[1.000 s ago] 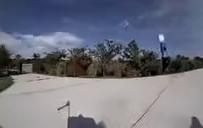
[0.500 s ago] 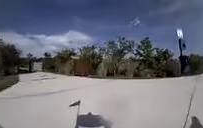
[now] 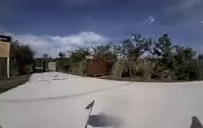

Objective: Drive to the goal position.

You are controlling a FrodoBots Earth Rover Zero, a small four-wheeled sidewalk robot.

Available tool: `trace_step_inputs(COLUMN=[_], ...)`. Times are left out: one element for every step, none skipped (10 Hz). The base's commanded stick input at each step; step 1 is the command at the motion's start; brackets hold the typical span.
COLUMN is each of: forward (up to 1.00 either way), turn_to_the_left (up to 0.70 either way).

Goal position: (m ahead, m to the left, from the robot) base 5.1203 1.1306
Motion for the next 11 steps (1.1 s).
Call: trace_step_inputs(forward=[0.84,0.84,0.84,0.84,0.84,0.84,0.84,0.84,0.84,0.84,0.84], turn_to_the_left=[0.34,0.34,0.34,0.34,0.34,0.34,0.34,0.34,0.34,0.34,0.34])
